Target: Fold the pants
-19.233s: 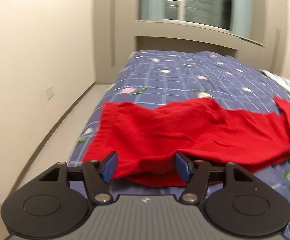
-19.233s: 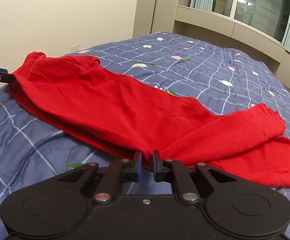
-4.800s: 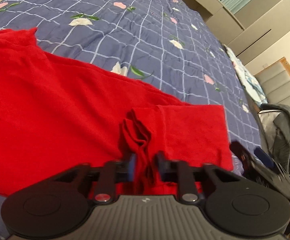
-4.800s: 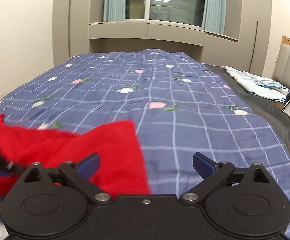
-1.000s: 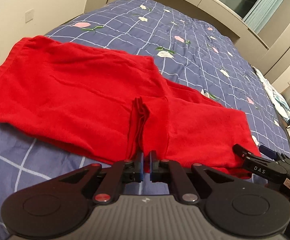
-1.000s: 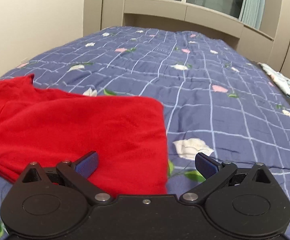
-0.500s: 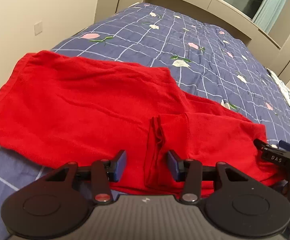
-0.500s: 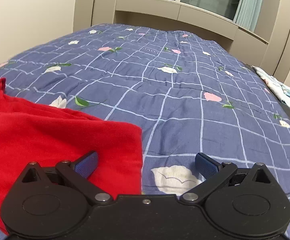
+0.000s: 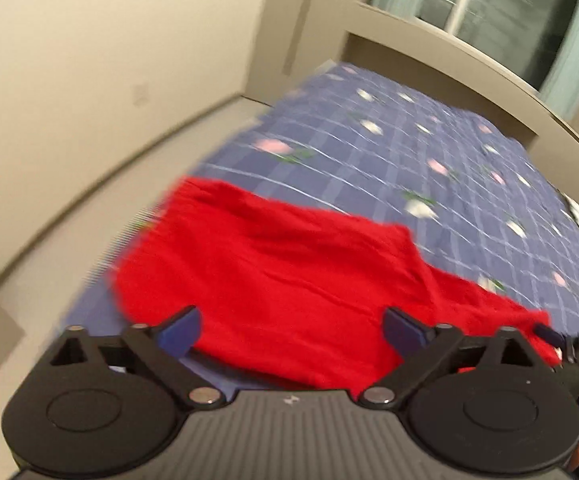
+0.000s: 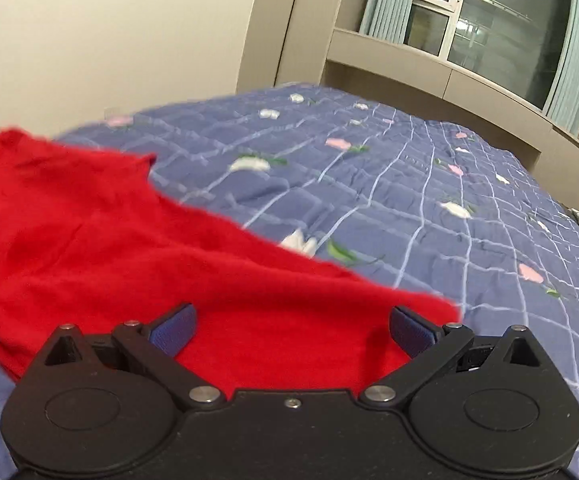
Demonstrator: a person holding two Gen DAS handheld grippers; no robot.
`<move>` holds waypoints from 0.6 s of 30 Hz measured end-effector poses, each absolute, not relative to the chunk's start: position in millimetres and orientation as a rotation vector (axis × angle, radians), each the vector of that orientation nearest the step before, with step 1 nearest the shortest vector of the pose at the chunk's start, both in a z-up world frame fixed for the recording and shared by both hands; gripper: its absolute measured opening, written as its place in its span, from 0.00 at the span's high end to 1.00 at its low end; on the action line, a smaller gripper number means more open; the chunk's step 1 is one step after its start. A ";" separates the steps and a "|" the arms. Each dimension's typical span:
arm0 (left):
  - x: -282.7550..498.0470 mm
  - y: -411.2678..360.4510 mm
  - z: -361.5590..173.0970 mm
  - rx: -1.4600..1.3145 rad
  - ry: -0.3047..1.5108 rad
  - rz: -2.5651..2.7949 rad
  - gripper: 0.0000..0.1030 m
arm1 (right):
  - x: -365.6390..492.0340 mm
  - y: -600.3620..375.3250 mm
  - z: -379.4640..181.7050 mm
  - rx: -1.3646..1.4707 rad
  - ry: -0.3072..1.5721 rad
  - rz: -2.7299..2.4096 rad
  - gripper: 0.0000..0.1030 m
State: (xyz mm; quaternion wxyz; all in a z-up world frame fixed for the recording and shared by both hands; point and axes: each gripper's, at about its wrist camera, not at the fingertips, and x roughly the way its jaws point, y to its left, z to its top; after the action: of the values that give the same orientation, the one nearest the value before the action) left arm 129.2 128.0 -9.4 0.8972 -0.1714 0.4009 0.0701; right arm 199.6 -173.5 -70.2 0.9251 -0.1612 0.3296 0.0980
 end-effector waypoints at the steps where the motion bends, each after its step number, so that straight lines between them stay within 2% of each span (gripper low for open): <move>1: 123.4 138.0 -6.1 -0.360 0.821 0.173 0.01 | 199.8 -172.8 -71.2 -0.322 0.669 0.193 0.01; 5: 105.5 168.4 -10.9 -0.416 0.806 0.255 0.01 | 200.0 -167.2 -60.3 -0.289 0.669 0.158 0.01; 12: 101.3 175.4 -59.2 -0.604 0.783 0.338 0.01 | 173.0 -134.3 -42.9 -0.226 0.594 0.291 0.01; 18: 119.2 157.9 -76.8 -0.507 0.750 0.312 0.01 | 164.1 -117.2 -69.7 -0.276 0.635 0.279 0.01</move>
State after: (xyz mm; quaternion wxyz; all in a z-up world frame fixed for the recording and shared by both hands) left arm 119.2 157.9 -76.8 0.8876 -0.2440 0.3607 0.1502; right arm 164.1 -117.2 -69.7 0.9312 -0.1350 0.3100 0.1362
